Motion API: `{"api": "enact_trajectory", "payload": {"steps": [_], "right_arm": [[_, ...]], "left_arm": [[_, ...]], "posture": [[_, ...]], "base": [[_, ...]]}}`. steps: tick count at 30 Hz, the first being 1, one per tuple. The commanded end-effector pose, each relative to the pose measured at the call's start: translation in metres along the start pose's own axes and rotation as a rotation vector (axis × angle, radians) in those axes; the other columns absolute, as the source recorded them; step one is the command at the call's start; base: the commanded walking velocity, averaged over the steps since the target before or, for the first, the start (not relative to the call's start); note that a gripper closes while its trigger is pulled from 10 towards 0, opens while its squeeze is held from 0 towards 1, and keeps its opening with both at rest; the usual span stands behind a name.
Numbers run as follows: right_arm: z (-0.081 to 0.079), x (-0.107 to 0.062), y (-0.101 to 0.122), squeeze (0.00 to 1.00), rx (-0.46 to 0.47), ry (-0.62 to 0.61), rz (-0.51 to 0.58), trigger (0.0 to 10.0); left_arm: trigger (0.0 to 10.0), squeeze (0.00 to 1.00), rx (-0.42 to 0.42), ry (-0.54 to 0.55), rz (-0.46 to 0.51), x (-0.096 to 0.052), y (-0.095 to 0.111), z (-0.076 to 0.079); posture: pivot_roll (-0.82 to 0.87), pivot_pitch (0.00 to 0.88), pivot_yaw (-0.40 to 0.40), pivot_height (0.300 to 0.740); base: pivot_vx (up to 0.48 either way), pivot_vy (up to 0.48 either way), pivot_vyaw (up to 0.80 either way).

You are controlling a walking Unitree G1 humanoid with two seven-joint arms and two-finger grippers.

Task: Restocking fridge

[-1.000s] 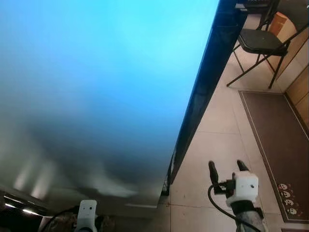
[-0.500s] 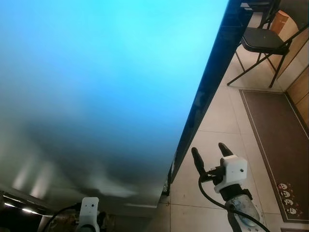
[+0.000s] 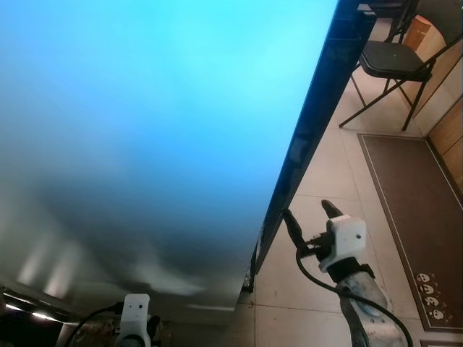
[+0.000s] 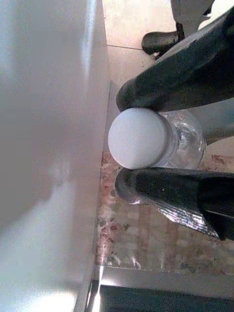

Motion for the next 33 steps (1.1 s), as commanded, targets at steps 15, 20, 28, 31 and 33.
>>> {"api": "enact_trajectory", "payload": {"steps": [15, 20, 28, 31, 33], "right_arm": [[-0.006, 0.007, -0.008, 0.00, 0.049, 0.062, -0.051, 10.0], [-0.005, 0.013, -0.006, 0.00, 0.034, 0.083, -0.050, 10.0], [-0.008, 0.020, -0.004, 0.00, 0.043, 0.123, -0.052, 10.0], [-0.009, 0.022, -0.004, 0.00, 0.038, 0.140, -0.055, 10.0], [-0.010, 0.024, -0.003, 0.00, 0.034, 0.146, -0.055, 10.0]], "left_arm": [[10.0, 0.00, 0.003, -0.001, -0.023, -0.001, -0.006, 0.003], [10.0, 0.00, 0.001, -0.002, -0.027, -0.002, -0.007, 0.004], [10.0, 0.00, 0.000, -0.001, -0.032, -0.002, -0.008, 0.004], [10.0, 0.00, 0.000, -0.001, -0.031, -0.002, -0.008, 0.004], [10.0, 0.00, 0.001, 0.000, -0.029, -0.002, -0.007, 0.004]], "posture": [[-0.09, 0.138, -0.028, 0.740], [-0.09, 0.139, -0.029, 0.740], [-0.09, 0.138, -0.031, 0.740], [-0.09, 0.139, -0.031, 0.740], [-0.09, 0.138, -0.031, 0.740]], "base": [[0.000, 0.000, 0.00], [0.000, 0.000, 0.00], [0.000, 0.000, 0.00], [0.000, 0.000, 0.00], [0.000, 0.000, 0.00]]}}
Point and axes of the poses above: a point about 5 cm out from each wrist's last joint towards the gripper, its own x axis pointing out of the wrist towards the gripper, its own y axis along the axis of the wrist's last joint, z = x × y, the point moved 3 cm from there along x, pointing out of the wrist towards the gripper, and after that the axes turned 13 degrees about x, right-handed, at the moved point
